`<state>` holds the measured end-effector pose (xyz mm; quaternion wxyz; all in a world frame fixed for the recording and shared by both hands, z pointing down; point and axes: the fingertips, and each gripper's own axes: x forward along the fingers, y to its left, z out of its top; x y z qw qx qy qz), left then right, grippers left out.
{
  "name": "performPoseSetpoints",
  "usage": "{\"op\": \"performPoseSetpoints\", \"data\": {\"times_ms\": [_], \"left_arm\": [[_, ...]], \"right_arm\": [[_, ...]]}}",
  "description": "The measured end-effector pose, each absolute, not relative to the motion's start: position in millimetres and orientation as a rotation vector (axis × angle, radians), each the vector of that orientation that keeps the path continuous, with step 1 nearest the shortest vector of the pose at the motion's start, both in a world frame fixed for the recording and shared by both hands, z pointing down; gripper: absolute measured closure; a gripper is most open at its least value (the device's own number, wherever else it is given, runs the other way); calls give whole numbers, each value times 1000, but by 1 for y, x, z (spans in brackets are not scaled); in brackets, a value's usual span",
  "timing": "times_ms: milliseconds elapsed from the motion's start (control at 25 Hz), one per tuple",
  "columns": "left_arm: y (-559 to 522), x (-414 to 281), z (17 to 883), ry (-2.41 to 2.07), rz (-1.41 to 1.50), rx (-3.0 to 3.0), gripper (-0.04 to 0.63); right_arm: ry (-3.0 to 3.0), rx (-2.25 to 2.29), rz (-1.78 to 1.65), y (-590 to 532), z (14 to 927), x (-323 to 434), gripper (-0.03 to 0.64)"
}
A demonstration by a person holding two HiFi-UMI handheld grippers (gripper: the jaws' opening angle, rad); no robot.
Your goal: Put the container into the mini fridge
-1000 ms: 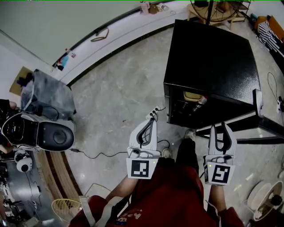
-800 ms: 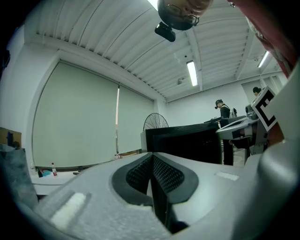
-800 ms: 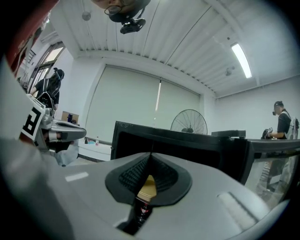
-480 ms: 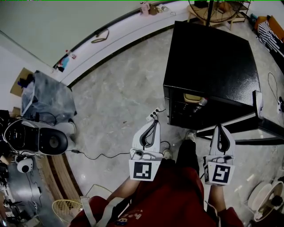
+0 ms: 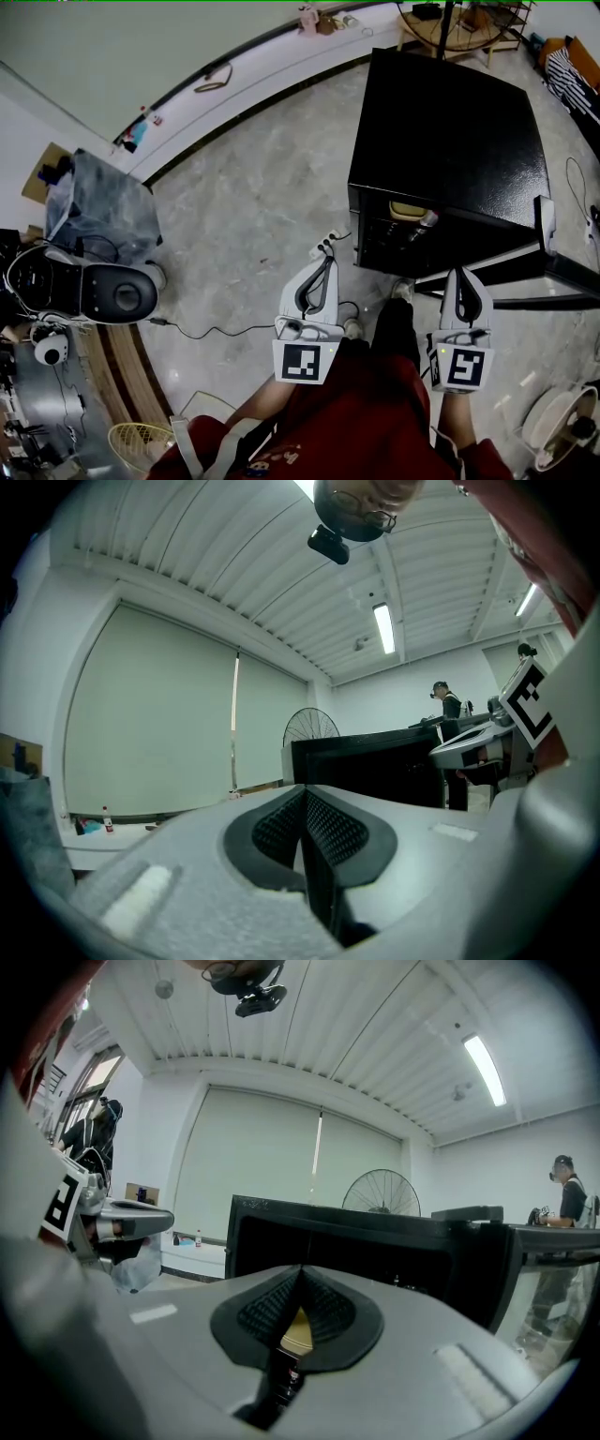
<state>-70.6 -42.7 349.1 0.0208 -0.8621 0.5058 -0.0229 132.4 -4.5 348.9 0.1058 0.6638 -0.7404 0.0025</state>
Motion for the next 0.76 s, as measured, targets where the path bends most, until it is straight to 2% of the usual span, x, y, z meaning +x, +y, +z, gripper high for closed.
{"op": "performPoseSetpoints", "data": {"times_ms": [760], "left_arm": [[-40,-75,352,1565,-71,-2699,592]], "right_arm": [[-2217,1855,51,-9,359,119,618]]}}
